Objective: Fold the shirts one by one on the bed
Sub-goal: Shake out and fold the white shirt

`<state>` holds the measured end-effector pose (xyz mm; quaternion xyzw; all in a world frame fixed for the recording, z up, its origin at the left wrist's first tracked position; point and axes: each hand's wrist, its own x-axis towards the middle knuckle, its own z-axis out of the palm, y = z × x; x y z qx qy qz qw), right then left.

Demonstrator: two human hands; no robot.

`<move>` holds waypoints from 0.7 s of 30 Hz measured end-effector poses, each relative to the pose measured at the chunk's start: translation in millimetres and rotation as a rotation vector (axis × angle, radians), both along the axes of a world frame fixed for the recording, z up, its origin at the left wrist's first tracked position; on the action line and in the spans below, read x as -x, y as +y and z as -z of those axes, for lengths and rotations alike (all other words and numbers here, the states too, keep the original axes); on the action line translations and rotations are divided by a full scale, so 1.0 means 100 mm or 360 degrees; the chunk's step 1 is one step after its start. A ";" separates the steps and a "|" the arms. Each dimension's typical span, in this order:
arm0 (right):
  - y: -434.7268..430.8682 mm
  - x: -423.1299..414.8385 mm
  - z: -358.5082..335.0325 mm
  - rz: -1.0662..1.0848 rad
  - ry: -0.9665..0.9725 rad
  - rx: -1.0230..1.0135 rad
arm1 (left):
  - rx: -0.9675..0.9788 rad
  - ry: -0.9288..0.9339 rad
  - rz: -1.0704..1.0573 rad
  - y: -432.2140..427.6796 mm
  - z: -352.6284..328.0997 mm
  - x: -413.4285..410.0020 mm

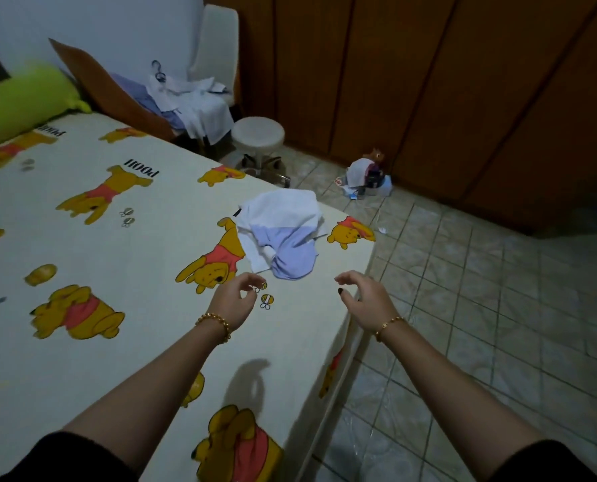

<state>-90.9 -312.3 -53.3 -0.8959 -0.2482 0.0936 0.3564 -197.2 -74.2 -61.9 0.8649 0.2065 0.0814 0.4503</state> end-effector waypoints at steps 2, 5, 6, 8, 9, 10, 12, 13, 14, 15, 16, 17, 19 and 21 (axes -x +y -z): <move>0.12 -0.28 0.14 -0.0008 0.0031 0.0023 | -0.0007 0.0064 -0.0026 0.11 0.08 -0.29; 0.32 -0.73 0.37 -0.0056 0.0097 0.0047 | -0.0023 0.0135 -0.0091 0.27 0.24 -0.68; 0.39 -0.90 0.45 -0.0054 0.0133 0.0041 | -0.0020 0.0172 -0.0121 0.32 0.30 -0.81; 0.54 -1.23 0.63 -0.0063 0.0210 0.0037 | -0.0025 0.0243 -0.0174 0.39 0.45 -1.03; 0.63 -1.42 0.73 -0.0093 0.0241 0.0053 | -0.0029 0.0279 -0.0193 0.43 0.55 -1.15; 0.72 -1.60 0.85 -0.0132 0.0264 0.0083 | -0.0033 0.0320 -0.0211 0.48 0.66 -1.28; 0.88 -1.96 1.07 -0.0219 0.0299 0.0164 | -0.0051 0.0413 -0.0234 0.55 0.86 -1.55; 0.95 -2.14 1.19 -0.0272 0.0324 0.0200 | -0.0055 0.0454 -0.0253 0.56 0.94 -1.70; 1.03 -2.33 1.30 -0.0329 0.0324 0.0236 | -0.0064 0.0477 -0.0259 0.58 1.03 -1.86; 1.11 -2.52 1.37 -0.0373 0.0314 0.0268 | -0.0053 0.0514 -0.0280 0.58 1.09 -2.02; 1.20 -2.74 1.45 -0.0421 0.0270 0.0285 | -0.0041 0.0550 -0.0305 0.59 1.17 -2.20; 1.29 -3.00 1.56 -0.0466 0.0199 0.0329 | -0.0031 0.0615 -0.0328 0.62 1.29 -2.45; 1.41 -3.26 1.60 -0.0605 -0.0032 0.0507 | -0.0091 0.0679 -0.0262 0.68 1.39 -2.72; 1.54 -3.58 1.68 -0.0765 -0.0256 0.0768 | -0.0190 0.0792 -0.0109 0.77 1.55 -3.05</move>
